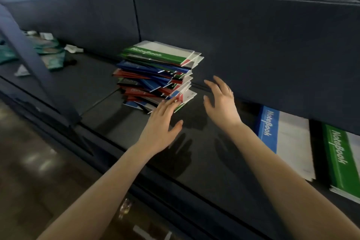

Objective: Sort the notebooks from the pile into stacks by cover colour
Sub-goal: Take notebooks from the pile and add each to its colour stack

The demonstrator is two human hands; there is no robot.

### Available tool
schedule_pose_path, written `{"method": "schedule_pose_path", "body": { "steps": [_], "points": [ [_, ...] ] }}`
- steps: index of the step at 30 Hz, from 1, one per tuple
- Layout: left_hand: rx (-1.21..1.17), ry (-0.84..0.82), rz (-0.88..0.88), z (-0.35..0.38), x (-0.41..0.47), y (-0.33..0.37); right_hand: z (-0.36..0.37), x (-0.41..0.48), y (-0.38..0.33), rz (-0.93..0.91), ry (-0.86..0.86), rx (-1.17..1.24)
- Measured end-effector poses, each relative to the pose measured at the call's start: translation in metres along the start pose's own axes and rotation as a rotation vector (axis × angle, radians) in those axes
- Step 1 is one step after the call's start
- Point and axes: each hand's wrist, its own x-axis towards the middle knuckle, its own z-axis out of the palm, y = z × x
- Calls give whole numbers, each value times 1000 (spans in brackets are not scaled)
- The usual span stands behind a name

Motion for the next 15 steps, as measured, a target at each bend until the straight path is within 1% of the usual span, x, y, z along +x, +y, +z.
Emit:
{"method": "schedule_pose_path", "body": {
  "steps": [4, 8, 15],
  "points": [
    [24, 50, -50, -32, -6, -26, 10, 34, -32, -76, 31, 63],
    [47, 78, -104, -53, -16, -45, 18, 65, -49, -101, 21, 55],
    [13, 114, -166, -61, -21, -63, 31, 95, -51, -38, -52, 15]
  ]
}}
